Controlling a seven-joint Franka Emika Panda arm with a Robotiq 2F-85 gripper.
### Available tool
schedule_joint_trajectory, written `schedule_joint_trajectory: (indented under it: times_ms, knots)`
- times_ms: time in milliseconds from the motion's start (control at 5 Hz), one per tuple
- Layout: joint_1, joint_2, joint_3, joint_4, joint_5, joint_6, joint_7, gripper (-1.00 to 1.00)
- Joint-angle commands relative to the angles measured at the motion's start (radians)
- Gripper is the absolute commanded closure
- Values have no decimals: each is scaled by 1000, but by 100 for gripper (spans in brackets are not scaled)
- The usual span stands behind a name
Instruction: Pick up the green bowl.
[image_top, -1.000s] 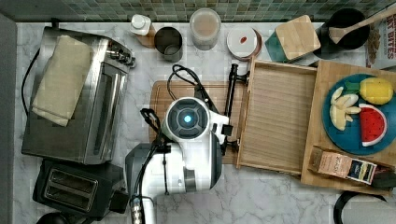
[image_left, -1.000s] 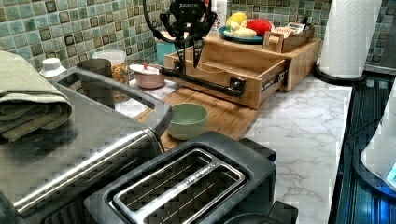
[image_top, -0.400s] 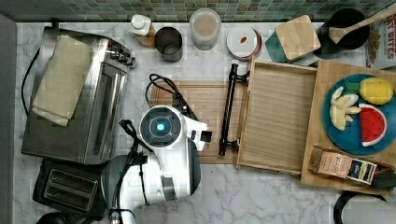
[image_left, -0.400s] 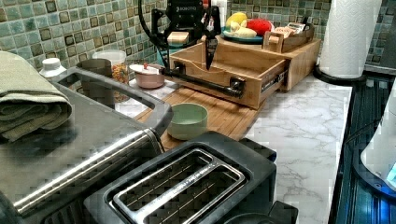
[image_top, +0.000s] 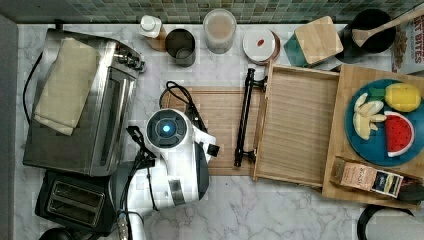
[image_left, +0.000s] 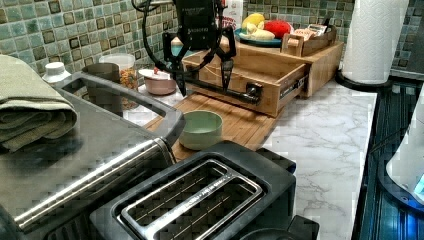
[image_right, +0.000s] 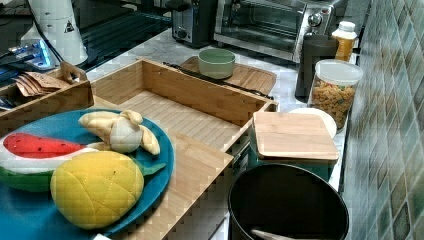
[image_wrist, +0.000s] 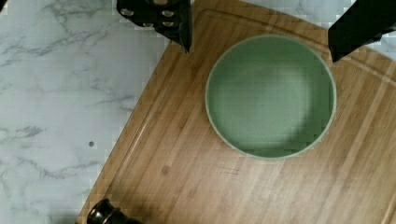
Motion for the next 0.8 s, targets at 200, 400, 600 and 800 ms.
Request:
schedule_joint_trajectory:
  times_ms: [200,400,600,800]
  knots:
    - [-21,-38,-11,-100,-78,97,22,-100]
    - [-25,-31,-9,-155,-98,192,1,-100]
    - [-25,6,-14,-157,-148,218,21,-100]
    - [26,31,-74,-169,-117,246,-28,-100]
